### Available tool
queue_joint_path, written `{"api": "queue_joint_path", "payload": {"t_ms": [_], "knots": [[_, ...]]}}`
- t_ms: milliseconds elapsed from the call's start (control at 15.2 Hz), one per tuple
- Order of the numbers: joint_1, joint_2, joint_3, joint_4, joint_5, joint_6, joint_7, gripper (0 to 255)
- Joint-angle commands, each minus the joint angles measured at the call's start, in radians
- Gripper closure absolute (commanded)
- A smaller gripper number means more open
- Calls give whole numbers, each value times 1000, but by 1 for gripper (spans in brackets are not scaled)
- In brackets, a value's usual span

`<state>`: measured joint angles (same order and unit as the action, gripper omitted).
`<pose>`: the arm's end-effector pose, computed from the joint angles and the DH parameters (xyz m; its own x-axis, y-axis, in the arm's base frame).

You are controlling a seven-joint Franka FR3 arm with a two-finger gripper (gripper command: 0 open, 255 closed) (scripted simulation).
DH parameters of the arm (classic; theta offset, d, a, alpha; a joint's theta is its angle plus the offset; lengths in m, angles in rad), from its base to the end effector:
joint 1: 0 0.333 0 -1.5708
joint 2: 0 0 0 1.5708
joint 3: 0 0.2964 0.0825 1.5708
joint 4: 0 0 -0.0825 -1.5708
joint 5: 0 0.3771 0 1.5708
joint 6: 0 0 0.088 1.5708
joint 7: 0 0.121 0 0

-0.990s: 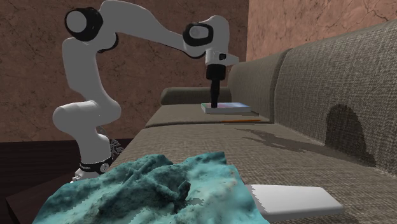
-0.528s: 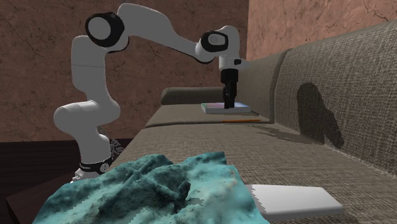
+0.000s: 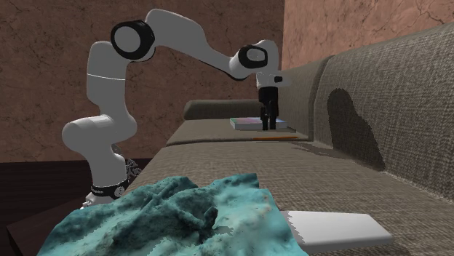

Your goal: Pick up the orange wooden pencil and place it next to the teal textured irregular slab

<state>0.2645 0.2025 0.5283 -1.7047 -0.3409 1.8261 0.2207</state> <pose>0.4560 0.3928 0.4500 0.7900 0.6130 -0.0091 0.5984 -0.7678 0.2288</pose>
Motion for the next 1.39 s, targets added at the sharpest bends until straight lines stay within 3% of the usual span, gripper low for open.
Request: {"api": "queue_joint_path", "payload": {"t_ms": [0, 594, 660, 1320], "knots": [[-3, 3, -2, -21, -4, 24, 3, 0], [-5, 6, -4, -37, -7, 43, 6, 0], [-5, 6, -4, -37, -7, 43, 6, 255], [-5, 3, -4, -27, -5, 31, 2, 255]]}}
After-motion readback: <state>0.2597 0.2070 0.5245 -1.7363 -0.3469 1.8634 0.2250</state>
